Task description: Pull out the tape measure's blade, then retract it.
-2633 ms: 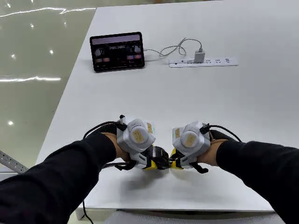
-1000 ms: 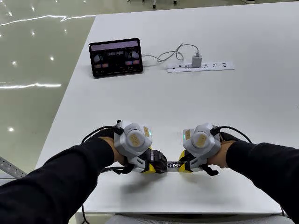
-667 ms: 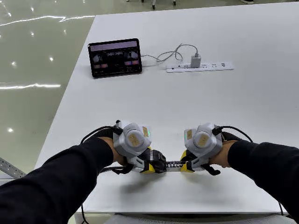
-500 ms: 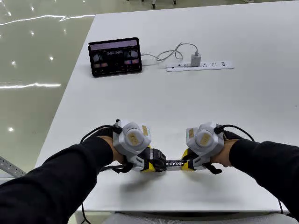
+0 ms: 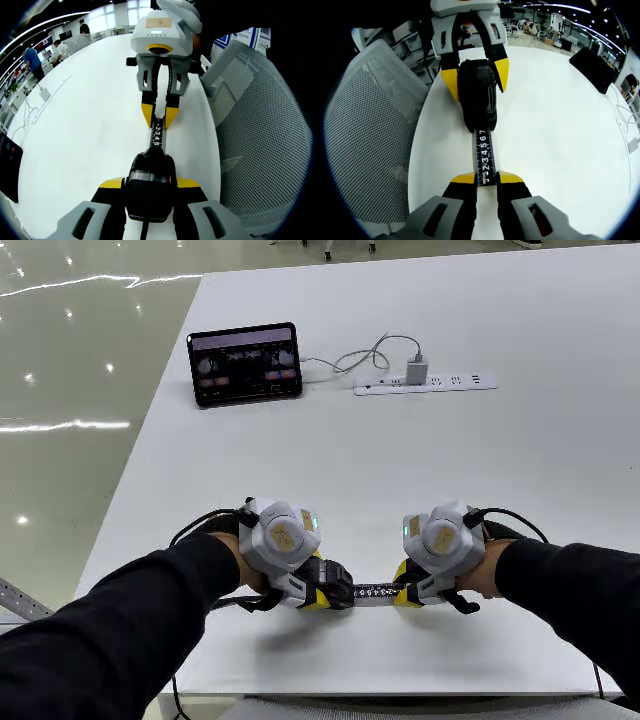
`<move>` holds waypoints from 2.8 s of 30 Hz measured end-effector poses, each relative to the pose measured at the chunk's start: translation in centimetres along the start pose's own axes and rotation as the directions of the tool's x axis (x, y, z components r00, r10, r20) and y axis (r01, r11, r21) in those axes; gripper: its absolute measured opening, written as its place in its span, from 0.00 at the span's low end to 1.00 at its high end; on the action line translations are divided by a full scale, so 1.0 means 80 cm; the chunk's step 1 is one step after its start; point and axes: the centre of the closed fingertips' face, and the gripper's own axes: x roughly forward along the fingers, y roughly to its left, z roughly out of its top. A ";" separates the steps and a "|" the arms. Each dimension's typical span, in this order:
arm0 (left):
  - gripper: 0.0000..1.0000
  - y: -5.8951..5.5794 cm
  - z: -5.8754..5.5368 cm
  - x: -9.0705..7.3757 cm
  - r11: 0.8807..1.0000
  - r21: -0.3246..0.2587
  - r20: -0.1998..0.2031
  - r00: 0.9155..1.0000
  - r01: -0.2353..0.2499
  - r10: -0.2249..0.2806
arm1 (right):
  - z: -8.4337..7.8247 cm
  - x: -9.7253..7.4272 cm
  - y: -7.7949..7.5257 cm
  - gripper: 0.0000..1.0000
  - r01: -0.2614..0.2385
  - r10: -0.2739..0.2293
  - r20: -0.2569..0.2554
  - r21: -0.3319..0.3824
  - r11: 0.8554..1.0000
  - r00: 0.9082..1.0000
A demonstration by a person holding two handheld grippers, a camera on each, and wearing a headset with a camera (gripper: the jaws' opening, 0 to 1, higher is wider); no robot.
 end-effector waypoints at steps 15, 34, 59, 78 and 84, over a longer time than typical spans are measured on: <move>0.32 0.000 0.000 0.001 1.000 -0.002 0.001 1.000 -0.001 0.001 | -0.010 -0.006 -0.002 0.10 0.005 -0.005 -0.002 0.005 1.000 1.000; 0.32 -0.001 0.001 0.001 1.000 -0.006 0.004 1.000 -0.009 0.009 | -0.021 -0.015 -0.002 0.09 0.023 -0.023 0.016 0.020 1.000 1.000; 0.32 0.000 0.003 0.002 1.000 -0.026 0.016 1.000 -0.001 0.001 | -0.046 -0.033 -0.005 0.09 0.038 -0.039 0.018 0.055 0.998 0.999; 0.32 0.001 0.003 0.003 1.000 -0.029 0.010 1.000 -0.001 0.002 | -0.062 -0.042 -0.006 0.09 0.046 -0.046 0.005 0.060 0.997 0.999; 0.32 0.000 0.003 0.003 1.000 -0.019 -0.005 1.000 0.008 -0.008 | -0.067 -0.045 -0.005 0.09 0.049 -0.049 0.000 0.060 0.997 0.999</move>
